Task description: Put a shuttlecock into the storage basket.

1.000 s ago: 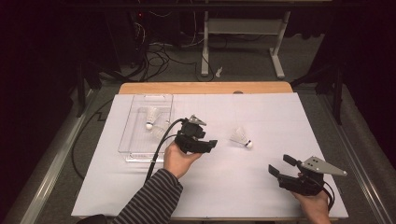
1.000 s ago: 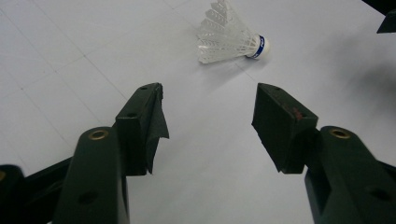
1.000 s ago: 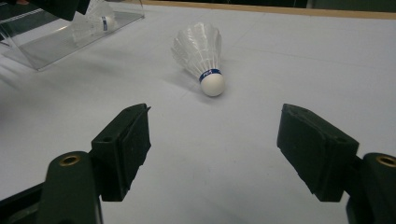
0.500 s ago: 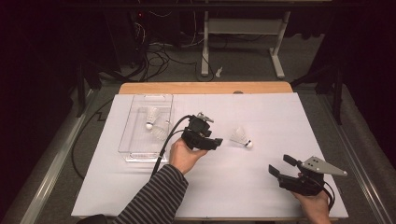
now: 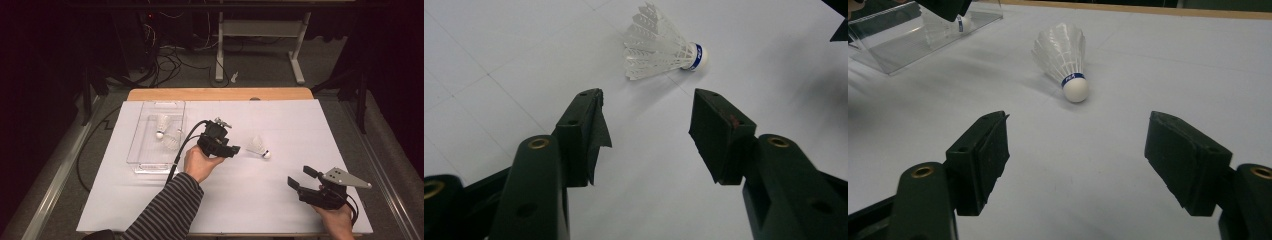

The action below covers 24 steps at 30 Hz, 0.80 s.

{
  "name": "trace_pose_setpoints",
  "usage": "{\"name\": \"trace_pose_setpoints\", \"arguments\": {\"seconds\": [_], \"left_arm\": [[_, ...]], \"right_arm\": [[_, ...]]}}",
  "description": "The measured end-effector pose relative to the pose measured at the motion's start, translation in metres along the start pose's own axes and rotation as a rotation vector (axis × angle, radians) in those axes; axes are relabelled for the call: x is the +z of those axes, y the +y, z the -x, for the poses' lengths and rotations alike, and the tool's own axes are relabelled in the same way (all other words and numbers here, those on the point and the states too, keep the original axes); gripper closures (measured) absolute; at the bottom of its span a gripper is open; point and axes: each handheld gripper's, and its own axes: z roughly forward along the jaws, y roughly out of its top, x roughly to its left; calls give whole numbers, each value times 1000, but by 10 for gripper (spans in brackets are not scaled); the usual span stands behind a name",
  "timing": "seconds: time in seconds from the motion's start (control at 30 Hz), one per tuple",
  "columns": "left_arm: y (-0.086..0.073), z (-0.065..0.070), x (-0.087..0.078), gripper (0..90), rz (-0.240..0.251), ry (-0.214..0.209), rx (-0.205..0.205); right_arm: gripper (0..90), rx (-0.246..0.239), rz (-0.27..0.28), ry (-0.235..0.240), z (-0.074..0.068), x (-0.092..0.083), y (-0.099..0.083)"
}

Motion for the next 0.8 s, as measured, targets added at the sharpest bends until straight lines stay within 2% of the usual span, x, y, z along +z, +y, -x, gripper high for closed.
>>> {"name": "trace_pose_setpoints", "arguments": {"seconds": [0.13,0.27,0.63,0.8], "left_arm": [[2,3,5,481,-17,-3,-1],[2,6,8,485,-38,-4,16],[6,13,17,500,-63,-9,20],[8,17,14,505,-65,-14,12]], "right_arm": [[264,-3,-2,0,0,0,0],[264,-2,-2,-1,0,0,0],[265,-4,-2,0,0,0,0],[265,-6,4,4,-2,0,0]]}}
